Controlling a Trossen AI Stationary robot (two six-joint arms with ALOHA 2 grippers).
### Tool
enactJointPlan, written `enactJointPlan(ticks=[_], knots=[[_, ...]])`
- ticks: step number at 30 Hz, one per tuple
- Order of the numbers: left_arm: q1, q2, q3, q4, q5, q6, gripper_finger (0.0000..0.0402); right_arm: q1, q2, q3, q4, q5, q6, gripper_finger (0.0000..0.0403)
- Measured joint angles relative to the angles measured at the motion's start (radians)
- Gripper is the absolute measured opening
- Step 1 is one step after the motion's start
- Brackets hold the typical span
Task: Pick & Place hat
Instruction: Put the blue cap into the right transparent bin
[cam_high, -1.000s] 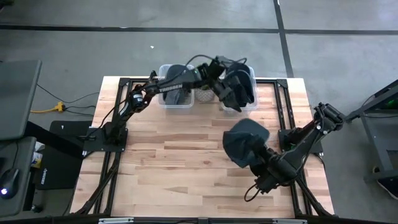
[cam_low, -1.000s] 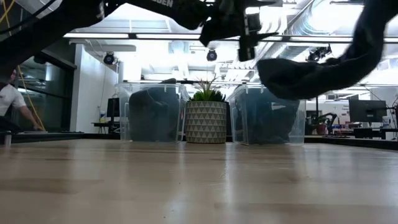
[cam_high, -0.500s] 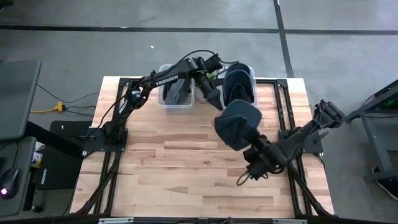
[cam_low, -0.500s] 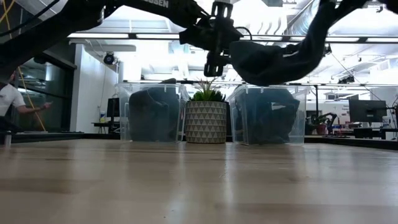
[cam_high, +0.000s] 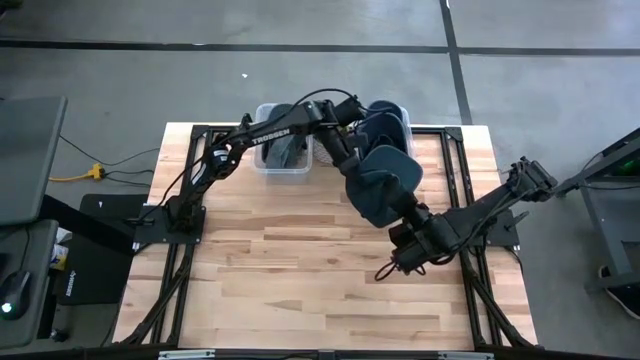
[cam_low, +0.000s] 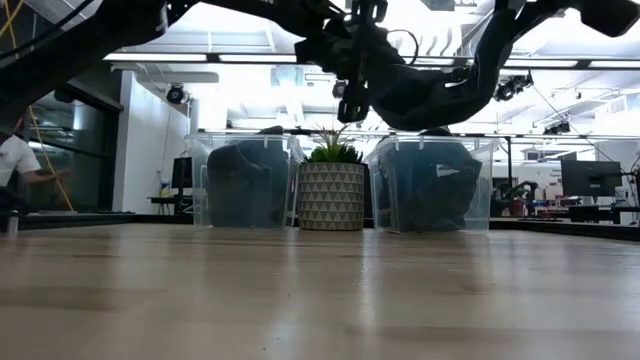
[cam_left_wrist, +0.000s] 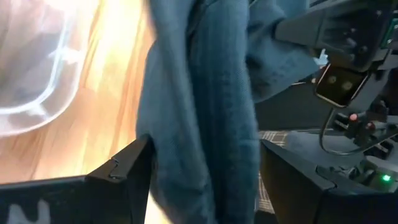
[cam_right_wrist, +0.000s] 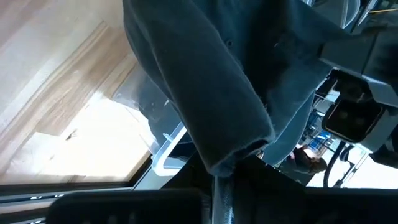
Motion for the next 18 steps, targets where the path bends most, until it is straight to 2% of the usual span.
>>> enactJointPlan(ticks=[3, 13, 18], knots=[[-0.011, 0.000, 0.000, 0.022, -0.011, -0.005, 0.0234, 0.000, 0.000, 0.000, 0.001, 0.001, 0.000, 0.0015], [-0.054, 0.000, 0.000, 0.149, -0.144, -0.044, 0.0234, 0.000, 0.000, 0.000, 0.011, 0.001, 0.001, 0.0015], [-0.059, 0.000, 0.000, 0.182, -0.149, -0.061, 0.0234, 0.000, 0.000, 0.000, 0.009, 0.029, 0.000, 0.0015]])
